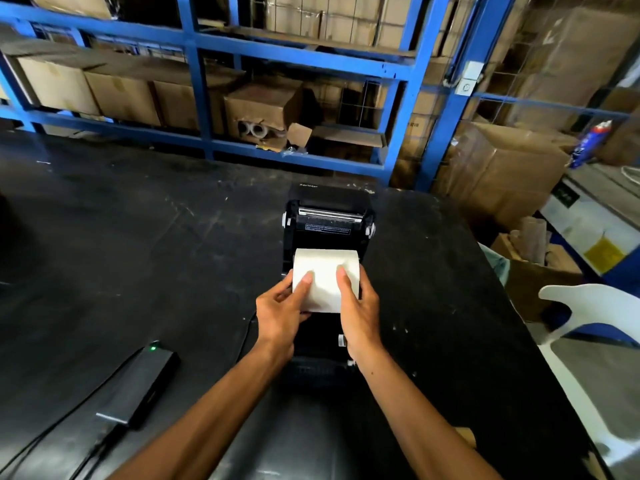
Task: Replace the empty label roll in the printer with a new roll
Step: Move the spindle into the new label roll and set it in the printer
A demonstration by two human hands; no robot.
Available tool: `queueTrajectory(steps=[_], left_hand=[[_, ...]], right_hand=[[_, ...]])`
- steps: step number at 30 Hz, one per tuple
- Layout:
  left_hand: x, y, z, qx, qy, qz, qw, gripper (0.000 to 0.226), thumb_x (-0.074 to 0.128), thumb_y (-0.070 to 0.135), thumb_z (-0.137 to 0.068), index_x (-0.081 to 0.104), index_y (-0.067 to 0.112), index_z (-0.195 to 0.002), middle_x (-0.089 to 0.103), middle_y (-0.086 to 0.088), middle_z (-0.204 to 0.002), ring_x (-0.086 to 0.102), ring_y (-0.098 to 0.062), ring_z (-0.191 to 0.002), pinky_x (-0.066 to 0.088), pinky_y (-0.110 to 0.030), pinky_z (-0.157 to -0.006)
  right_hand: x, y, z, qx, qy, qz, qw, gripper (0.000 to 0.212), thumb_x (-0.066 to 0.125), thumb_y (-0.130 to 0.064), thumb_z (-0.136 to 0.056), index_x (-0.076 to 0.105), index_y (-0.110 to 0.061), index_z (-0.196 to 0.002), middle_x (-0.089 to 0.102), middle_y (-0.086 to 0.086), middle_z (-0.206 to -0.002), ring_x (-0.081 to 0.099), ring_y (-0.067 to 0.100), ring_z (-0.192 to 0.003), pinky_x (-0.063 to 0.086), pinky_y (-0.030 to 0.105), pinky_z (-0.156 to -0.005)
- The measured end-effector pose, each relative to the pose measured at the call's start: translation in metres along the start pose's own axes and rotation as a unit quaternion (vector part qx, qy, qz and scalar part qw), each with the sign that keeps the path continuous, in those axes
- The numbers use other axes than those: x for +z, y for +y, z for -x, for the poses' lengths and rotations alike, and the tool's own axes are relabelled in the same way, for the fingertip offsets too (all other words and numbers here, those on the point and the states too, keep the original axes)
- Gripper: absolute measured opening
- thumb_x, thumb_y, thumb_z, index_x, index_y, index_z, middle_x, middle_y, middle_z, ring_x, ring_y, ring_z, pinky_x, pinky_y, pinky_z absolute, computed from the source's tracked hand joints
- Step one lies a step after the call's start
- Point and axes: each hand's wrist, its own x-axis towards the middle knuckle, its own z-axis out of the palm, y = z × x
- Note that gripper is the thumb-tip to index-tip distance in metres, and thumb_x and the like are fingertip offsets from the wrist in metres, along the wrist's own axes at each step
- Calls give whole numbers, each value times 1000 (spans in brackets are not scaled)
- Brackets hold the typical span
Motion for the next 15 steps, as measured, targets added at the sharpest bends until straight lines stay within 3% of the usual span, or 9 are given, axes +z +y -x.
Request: queueTrajectory(steps=[3, 6, 9, 11, 13, 15], left_hand=[[-1, -7, -19, 10, -11, -16, 1000, 27, 71, 26, -84, 72, 16, -109, 78, -1, -95, 75, -20, -89, 62, -32, -67], [-4, -14, -36, -1, -25, -55, 998, 23, 70, 29, -85, 73, 18, -104, 78, -6, -98, 74, -24, -92, 60, -43, -84], [-8, -19, -48, -20, -32, -94, 995, 33, 69, 28, -86, 70, 11, -114, 76, -10, -102, 73, -27, -94, 56, -48, -90], [-9, -22, -50, -22, -29, -99, 994, 35, 68, 26, -87, 68, 10, -118, 75, -12, -104, 72, -28, -96, 56, -49, -91], [-11, -26, -50, -19, -22, -102, 994, 32, 67, 25, -88, 69, 9, -115, 76, -12, -102, 72, -28, -96, 56, -50, -91], [-12, -31, -48, -20, -11, -110, 994, 26, 66, 27, -88, 72, 13, -109, 77, -9, -98, 73, -25, -93, 56, -49, -91]], right_hand=[[2, 5, -11, 7, -9, 23, 1000, 18, 60, -38, -90, 55, -54, -95, 59, -40, -79, 55, -28, -76, 40, -4, -58], [1, 15, -24, 25, -12, 21, 999, 18, 60, -36, -91, 62, -38, -109, 70, -22, -92, 66, -8, -84, 50, 7, -65], [0, 25, -27, 29, -11, 31, 999, 25, 59, -34, -92, 63, -30, -116, 72, -11, -98, 70, 3, -86, 54, 13, -65], [1, 32, -27, 33, -13, 38, 999, 29, 59, -35, -91, 62, -28, -119, 69, 2, -110, 69, 14, -95, 58, 27, -78], [2, 38, -29, 30, -12, 77, 996, 38, 60, -41, -89, 59, -27, -124, 58, 11, -125, 62, 21, -109, 53, 42, -94], [3, 41, -31, 24, -6, 118, 993, 49, 59, -47, -87, 53, -29, -132, 46, 7, -135, 53, 20, -120, 46, 45, -102]])
